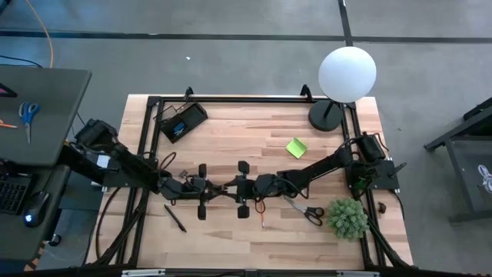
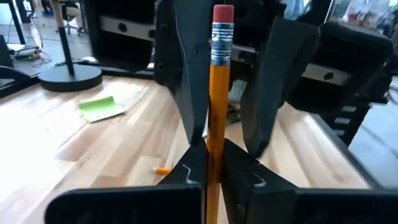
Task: Pick and place office supplies into organizer
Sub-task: Put the orange pencil into the top left section of the desk organizer
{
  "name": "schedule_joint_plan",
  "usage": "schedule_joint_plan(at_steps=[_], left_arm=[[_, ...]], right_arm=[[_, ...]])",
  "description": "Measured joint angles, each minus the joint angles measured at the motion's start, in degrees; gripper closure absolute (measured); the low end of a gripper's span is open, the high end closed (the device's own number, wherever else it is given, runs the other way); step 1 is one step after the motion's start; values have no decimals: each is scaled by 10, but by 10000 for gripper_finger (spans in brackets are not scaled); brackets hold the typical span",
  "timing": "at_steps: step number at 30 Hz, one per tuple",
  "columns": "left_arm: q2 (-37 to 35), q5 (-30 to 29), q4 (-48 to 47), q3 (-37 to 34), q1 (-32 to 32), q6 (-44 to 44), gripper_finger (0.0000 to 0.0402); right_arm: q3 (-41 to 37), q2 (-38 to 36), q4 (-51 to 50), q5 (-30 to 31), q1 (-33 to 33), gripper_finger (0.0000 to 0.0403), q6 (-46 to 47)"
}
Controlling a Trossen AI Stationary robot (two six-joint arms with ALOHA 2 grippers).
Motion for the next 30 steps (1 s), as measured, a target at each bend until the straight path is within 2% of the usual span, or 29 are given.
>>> schedule_joint_plan(at_steps=[9,13,16,20,24,30], left_arm=[[-153,-52,-154,-25,0,10,400],[-225,-76,-222,-25,2,41,400],[-278,-72,-268,-25,20,50,400],[-323,-5,-307,-25,65,58,400],[-333,71,-306,-25,119,80,400],[-333,178,-300,-25,249,100,400]], right_arm=[[0,-35,-28,98,21,303,-16],[0,-40,-27,113,36,304,-26],[0,-40,-32,113,43,304,-21],[-1,-40,-55,115,47,304,-8],[-1,-40,-74,115,49,304,2],[-1,-40,-110,115,49,304,26]])
